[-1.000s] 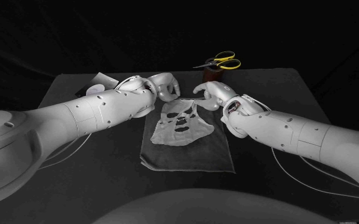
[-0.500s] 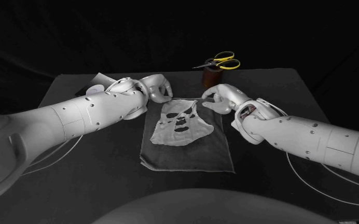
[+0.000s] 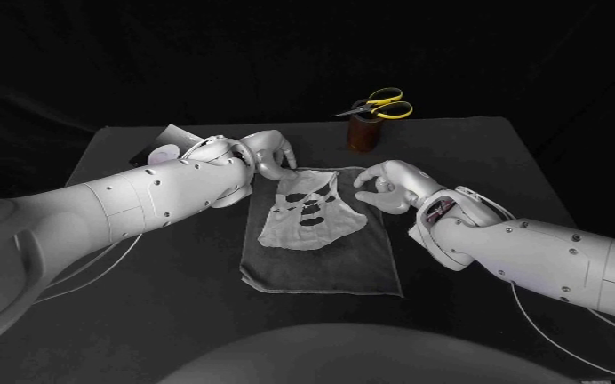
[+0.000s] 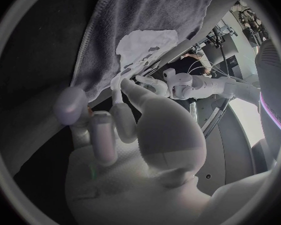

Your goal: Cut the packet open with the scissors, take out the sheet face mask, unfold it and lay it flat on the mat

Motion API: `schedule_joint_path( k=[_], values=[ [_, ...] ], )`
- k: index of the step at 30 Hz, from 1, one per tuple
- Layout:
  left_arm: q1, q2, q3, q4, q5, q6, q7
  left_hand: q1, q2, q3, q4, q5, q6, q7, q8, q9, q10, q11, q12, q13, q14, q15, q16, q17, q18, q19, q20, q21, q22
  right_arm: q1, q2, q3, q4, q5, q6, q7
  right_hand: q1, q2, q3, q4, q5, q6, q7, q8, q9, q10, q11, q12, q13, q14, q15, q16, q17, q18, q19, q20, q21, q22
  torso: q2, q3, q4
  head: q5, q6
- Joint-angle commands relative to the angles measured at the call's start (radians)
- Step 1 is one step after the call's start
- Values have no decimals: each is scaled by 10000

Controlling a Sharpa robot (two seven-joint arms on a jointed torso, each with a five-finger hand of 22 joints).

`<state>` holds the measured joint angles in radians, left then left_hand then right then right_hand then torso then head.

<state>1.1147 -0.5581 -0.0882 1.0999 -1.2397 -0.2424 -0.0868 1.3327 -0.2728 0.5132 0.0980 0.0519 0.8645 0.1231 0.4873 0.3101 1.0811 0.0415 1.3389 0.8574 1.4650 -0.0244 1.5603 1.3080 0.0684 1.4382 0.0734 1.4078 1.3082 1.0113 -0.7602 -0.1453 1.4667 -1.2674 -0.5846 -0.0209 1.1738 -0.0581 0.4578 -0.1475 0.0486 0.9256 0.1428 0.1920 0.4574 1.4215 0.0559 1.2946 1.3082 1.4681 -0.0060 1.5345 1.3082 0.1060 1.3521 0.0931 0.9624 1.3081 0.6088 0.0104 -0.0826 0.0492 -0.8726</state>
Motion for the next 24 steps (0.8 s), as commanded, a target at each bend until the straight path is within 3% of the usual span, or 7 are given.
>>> schedule_joint_path(
  k=[1,6,14,24],
  values=[
    [1,87,7,-69,11,152,-117,-80,25,-70,16,-30,-13,-24,-34,-13,21,46,50,11,910,85,9,2305,-107,-4,46,-24,806,-53,-93,7,226,-633,60,-315,-14,-87,-40,15,2,106,-10,29,-15,96,-8,44,232,847,-74,67,1923,52,50,-14,75,1132,9,5,1,-20,0],
    [1,178,6,-147,-37,180,-170,-33,52,-107,14,-29,13,-23,-48,-21,65,49,68,62,920,87,15,2326,-114,13,49,-4,827,-139,-213,4,480,-981,109,-447,-22,-138,-63,7,-1,151,-23,44,-23,104,-20,51,234,848,-83,66,1921,50,59,-24,90,1135,12,0,-3,-11,0],
    [2,398,-12,-326,-141,379,-167,544,456,-23,-126,-27,411,-113,-71,-51,294,-35,142,323,971,30,48,2436,-129,66,22,56,887,-308,-276,-9,678,-1582,180,-798,-72,-240,-129,16,-5,226,-46,66,-41,113,-40,48,222,851,-97,66,1925,45,73,-50,119,1141,6,1,8,-47,0],
    [-1,708,-28,-695,-284,508,-182,759,769,183,-177,-27,841,-209,-45,-63,540,-127,232,636,1027,-52,84,2559,-153,127,-50,129,964,-436,-136,-20,563,-1946,344,-1386,-273,-405,-323,142,-5,238,-57,45,-92,119,-48,30,194,850,-110,59,1911,43,73,-70,98,1133,17,-2,8,-75,0]
  ],
)
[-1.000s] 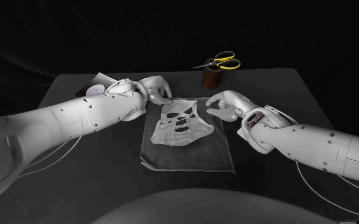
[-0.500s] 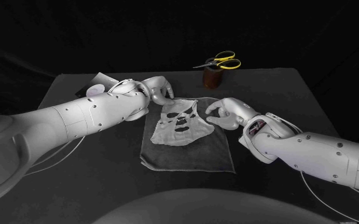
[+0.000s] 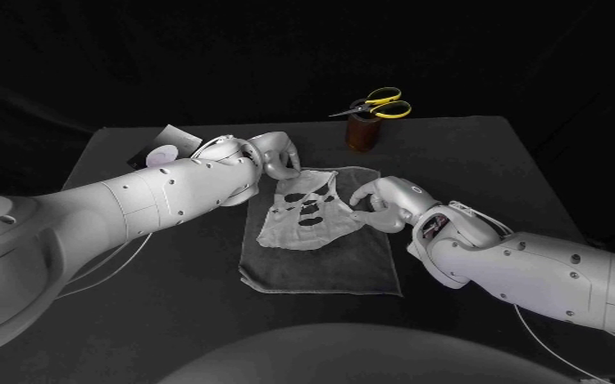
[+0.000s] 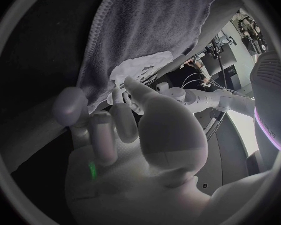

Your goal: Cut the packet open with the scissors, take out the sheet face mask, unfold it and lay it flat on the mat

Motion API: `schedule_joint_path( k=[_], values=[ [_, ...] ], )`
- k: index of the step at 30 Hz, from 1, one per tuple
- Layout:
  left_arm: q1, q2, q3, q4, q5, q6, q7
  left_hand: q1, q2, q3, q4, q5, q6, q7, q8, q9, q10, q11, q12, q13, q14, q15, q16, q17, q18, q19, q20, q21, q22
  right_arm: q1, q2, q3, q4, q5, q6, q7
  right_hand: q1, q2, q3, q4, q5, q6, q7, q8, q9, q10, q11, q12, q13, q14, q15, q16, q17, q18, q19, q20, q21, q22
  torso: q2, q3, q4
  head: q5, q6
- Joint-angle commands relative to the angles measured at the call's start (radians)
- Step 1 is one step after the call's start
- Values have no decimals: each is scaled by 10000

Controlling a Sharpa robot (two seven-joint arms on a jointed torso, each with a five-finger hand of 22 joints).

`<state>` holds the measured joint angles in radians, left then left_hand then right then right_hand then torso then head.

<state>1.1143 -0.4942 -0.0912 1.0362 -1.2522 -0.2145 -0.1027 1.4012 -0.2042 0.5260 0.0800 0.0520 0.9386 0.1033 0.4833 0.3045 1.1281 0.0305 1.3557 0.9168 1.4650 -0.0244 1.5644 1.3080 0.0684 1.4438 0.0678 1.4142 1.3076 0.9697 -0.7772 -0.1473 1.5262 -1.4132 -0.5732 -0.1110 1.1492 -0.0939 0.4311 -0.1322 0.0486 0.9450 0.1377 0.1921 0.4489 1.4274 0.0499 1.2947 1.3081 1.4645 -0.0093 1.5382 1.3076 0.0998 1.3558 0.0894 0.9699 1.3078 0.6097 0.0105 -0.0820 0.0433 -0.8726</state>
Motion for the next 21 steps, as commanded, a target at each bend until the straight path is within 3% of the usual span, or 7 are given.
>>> schedule_joint_path(
  k=[1,12,15,21],
  values=[
    [2,97,1,-89,-184,233,-26,99,130,89,-4,-27,163,-26,8,-4,90,-31,69,67,1033,-62,47,2571,-151,68,-2,62,965,-26,47,-1,-45,-520,268,-545,-51,-54,-79,12,-5,58,-11,49,-11,64,9,34,198,886,-78,21,1916,105,37,-36,22,1135,9,-2,4,-23,0],
    [3,212,1,-280,-469,345,-177,228,314,288,-117,-26,547,-89,107,32,429,-110,210,510,1058,-136,64,2628,-174,129,-71,135,1041,-72,39,-11,-140,-981,639,-1063,-45,-64,-212,125,-4,325,-113,181,-8,78,-69,29,180,894,-130,26,1932,99,63,-82,69,1145,-4,-9,3,-47,0],
    [3,224,1,-313,-556,386,-222,297,366,412,-197,-25,663,-75,154,56,587,-121,272,718,1058,-152,64,2628,-183,150,-92,161,1069,-93,11,-12,-125,-1090,707,-1139,95,-4,-193,107,-4,583,-214,342,36,101,-152,52,195,903,-191,38,1962,92,90,-124,126,1160,-3,-8,10,-48,0],
    [3,288,-1,-447,-742,387,-284,273,353,615,-291,-24,824,-78,255,121,1029,-164,468,1289,1058,-187,64,2628,-203,201,-113,222,1133,-148,-19,-13,-116,-1286,873,-1228,661,356,131,-82,-3,1259,-552,778,162,236,-432,244,358,919,-408,57,2011,54,193,-286,367,1226,4,-17,2,-38,0]
  ],
)
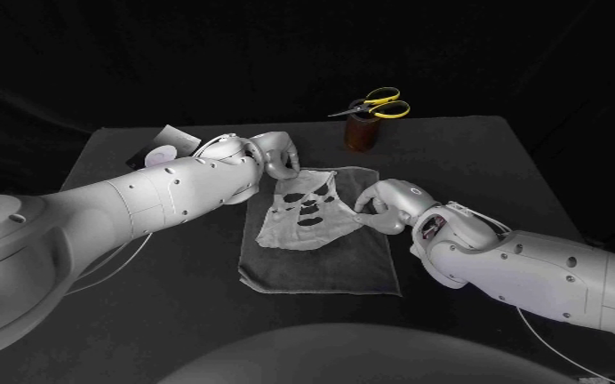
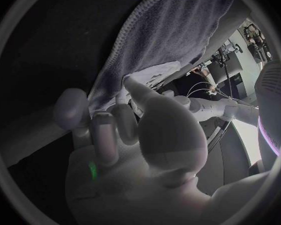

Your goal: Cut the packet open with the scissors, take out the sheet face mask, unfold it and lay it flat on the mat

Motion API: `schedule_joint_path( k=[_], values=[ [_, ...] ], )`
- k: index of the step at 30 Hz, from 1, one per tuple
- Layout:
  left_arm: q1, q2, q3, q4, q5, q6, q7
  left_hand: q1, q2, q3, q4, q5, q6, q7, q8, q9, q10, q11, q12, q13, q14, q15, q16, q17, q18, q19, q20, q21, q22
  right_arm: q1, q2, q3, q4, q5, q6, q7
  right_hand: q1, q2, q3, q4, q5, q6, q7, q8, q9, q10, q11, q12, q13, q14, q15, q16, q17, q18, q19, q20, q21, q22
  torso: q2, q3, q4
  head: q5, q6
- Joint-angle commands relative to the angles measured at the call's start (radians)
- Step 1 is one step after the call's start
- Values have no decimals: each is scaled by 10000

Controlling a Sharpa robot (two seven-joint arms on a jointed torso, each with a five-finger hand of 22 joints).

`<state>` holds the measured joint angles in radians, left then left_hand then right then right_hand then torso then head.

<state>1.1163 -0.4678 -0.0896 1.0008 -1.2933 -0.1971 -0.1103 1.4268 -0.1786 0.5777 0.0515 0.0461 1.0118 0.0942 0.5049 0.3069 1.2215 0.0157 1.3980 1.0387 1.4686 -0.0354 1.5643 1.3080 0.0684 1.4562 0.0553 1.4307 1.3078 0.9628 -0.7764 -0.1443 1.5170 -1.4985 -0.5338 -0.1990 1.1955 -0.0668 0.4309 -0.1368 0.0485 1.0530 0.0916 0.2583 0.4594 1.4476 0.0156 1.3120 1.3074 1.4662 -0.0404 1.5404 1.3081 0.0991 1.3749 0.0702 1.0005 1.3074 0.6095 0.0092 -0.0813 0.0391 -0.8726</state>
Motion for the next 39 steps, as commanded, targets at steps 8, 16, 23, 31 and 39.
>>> schedule_joint_path(
  k=[8,16,23,31,39],
  values=[
    [-23,164,-26,-360,-474,127,-302,-45,59,254,-46,34,126,-12,88,138,189,-58,71,164,1022,-115,65,2628,-214,106,-14,92,1168,-144,22,-44,-182,-750,691,-442,563,283,486,-272,0,458,-228,412,164,374,-230,673,914,919,-232,55,2060,10,109,-247,322,1304,4,-1,6,11,0],
    [-27,140,-33,-651,-607,65,-429,-80,36,336,-64,34,136,-27,115,161,235,-73,84,216,1022,-130,65,2628,-219,119,-28,107,1183,-188,15,-45,-279,-926,955,-574,526,220,589,-327,-2,488,-234,533,219,394,-234,670,921,917,-236,48,2044,-2,129,-281,364,1317,-4,4,-4,-15,0],
    [-28,-29,-36,-696,-654,144,-526,-113,-3,443,-98,35,147,-45,148,189,287,-96,98,278,1022,-150,65,2628,-221,127,-44,116,1192,-237,-68,-47,-206,-978,1124,-702,295,-10,544,-299,-3,504,-320,642,240,349,-289,552,837,901,-276,12,1967,15,86,-302,250,1288,-6,-5,0,-42,0],
    [-27,-141,-39,-601,-663,447,-600,-124,-16,464,-105,35,151,-48,157,195,308,-100,106,307,1022,-154,65,2628,-221,125,-48,114,1189,-315,-207,-48,-32,-1057,1056,-920,-17,-310,360,-187,-4,428,-319,664,190,255,-302,352,689,884,-305,-27,1893,42,20,-324,75,1241,-5,-11,9,-28,0],
    [-27,-170,-40,-553,-664,592,-637,-134,-25,477,-108,35,153,-47,162,199,312,-105,107,313,1022,-157,65,2628,-219,122,-50,110,1184,-415,-338,-48,178,-1224,915,-1301,-191,-474,221,-93,-4,318,-265,651,152,212,-259,265,630,871,-275,-54,1840,59,-25,-320,-52,1208,0,-1,-4,-20,0]
  ],
)
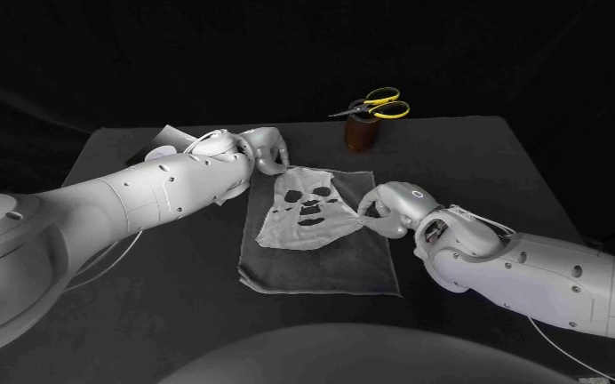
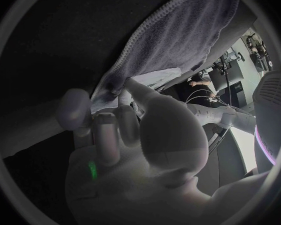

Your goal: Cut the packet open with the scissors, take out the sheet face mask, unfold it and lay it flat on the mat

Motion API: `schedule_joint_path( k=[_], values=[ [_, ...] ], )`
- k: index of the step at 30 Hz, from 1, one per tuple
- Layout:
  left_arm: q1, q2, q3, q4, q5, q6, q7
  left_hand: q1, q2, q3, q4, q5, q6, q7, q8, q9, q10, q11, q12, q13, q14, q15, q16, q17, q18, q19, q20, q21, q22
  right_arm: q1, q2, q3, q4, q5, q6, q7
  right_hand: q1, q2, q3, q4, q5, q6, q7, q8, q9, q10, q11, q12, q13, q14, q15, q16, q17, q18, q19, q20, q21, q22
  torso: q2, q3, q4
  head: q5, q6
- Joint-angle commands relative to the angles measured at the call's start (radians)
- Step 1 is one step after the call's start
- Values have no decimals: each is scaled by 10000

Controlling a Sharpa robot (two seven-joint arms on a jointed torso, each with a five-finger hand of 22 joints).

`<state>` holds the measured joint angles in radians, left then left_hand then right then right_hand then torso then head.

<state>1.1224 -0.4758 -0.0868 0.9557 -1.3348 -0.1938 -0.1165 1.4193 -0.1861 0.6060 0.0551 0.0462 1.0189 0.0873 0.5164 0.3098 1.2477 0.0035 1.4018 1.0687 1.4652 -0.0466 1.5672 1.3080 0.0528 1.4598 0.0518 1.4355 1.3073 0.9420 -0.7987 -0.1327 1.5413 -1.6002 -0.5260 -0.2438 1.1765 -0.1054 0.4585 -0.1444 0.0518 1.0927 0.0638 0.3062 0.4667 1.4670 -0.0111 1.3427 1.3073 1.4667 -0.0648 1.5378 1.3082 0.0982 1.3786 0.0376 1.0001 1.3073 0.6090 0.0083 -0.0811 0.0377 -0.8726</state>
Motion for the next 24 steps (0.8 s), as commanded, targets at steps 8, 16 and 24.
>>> schedule_joint_path(
  k=[8,16,24],
  values=[
    [-88,-101,-68,-107,-42,254,-384,-184,20,323,-126,32,-21,43,43,194,-338,32,-165,-541,1056,-44,35,2628,-45,41,-35,7,1129,-271,-143,-163,15,461,-436,-1,-457,-630,-767,405,-40,-1608,586,-455,-220,-611,489,-1160,-270,714,355,-287,1331,210,-531,233,-1234,901,0,17,10,-13,0],
    [-87,-148,-63,-65,716,-575,252,-457,-188,543,-65,28,-1423,328,-723,-81,-2946,321,-1865,-3864,920,194,-62,2326,77,-295,127,-388,715,-264,-120,-159,48,2111,-1542,2057,-408,-680,-1556,857,-22,-2483,832,-722,-360,-1418,739,-2156,-1152,346,580,-744,476,457,-1229,552,-2814,476,5,15,14,-19,0],
    [-87,-285,-42,156,1504,-1280,948,-680,-404,396,107,30,-1690,442,-837,-144,-3895,464,-2766,-5024,418,337,-431,1313,225,-686,286,-860,231,-184,-259,-122,269,3582,-2057,3434,-407,-422,-2202,1392,-17,-2293,853,-584,-367,-1466,765,-2066,-1235,346,612,-695,540,472,-1169,639,-2753,472,1,11,-1,-12,0]
  ],
)
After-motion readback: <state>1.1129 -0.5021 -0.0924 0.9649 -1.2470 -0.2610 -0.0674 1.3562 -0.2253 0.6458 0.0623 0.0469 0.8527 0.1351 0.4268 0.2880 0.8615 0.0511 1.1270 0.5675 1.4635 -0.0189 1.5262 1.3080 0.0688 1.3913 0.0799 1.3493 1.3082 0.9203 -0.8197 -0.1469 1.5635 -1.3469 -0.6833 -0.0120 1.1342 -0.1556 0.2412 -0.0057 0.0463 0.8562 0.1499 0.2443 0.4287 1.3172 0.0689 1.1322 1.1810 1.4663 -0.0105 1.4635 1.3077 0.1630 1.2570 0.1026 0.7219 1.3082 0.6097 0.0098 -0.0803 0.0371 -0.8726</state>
